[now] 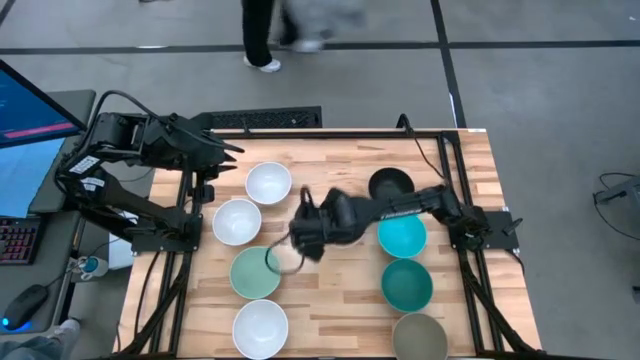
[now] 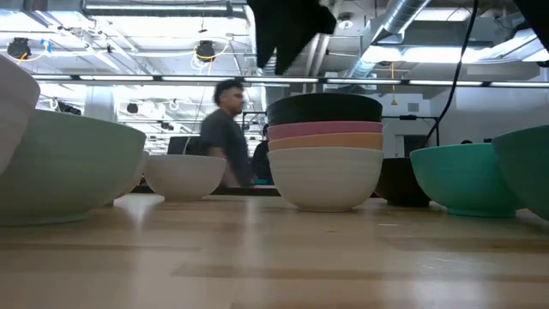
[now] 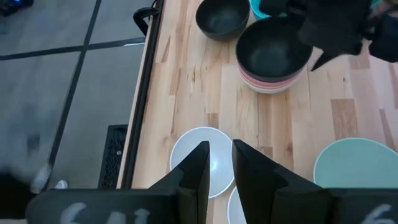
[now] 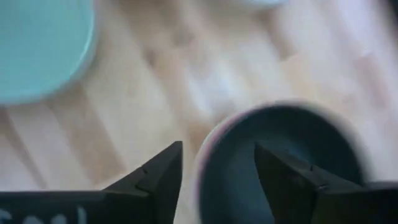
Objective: Nest bowls inside each other
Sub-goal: Stack the black bowl on the black bowl
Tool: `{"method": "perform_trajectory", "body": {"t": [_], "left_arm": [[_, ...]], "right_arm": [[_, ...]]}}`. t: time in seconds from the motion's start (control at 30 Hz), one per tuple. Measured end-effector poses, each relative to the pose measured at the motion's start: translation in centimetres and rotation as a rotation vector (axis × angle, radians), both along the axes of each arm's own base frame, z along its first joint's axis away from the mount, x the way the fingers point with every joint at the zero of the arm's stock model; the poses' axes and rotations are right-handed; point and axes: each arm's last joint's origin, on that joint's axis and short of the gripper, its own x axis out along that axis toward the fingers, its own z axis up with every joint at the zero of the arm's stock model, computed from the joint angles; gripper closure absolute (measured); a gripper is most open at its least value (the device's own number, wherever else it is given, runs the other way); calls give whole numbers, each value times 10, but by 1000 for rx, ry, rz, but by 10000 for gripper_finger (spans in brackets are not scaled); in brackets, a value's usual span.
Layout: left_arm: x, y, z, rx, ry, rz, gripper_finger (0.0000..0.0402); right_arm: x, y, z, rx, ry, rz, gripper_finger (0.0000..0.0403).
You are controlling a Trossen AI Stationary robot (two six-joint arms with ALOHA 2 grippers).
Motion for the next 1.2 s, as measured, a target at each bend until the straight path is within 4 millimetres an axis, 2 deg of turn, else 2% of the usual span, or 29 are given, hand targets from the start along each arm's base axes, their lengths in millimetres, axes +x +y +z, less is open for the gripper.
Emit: {"method": "perform_trajectory", "body": {"t": [0.07, 0.13, 0.2, 0.33, 0.5, 0.6, 0.67, 0.8, 0.9, 1.03, 1.2], "left_arm": [[0, 0, 0, -10, -3, -2, 341], [3, -1, -2, -30, -8, -12, 341], [8, -1, -10, -55, 6, -22, 341], [18, -2, -33, -93, 84, -15, 341], [33, -8, -71, -165, 184, -45, 341], [48, -22, -90, -216, 145, -127, 341], [57, -34, -99, -225, 100, -192, 341], [69, -53, -113, -199, 26, -259, 341], [71, -60, -123, -158, 31, -259, 341], [71, -62, -130, -133, 49, -249, 341], [71, -66, -129, -133, 32, -261, 341]], "right_arm": [[-4, -16, 15, -67, 2, -53, 174], [-19, -39, 26, -134, 37, -166, 174], [-32, -65, 35, -115, 12, -259, 175], [-77, -107, 71, -73, -70, -455, 176], [-132, -152, 84, 32, -146, -717, 174], [-160, -167, 74, 138, -96, -817, 173], [-169, -171, 53, 209, -16, -860, 173], [-170, -163, 9, 285, 45, -884, 173], [-161, -153, -16, 307, 12, -842, 173], [-153, -148, -31, 329, -58, -830, 173], [-147, -157, -39, 342, -133, -865, 173]]}}
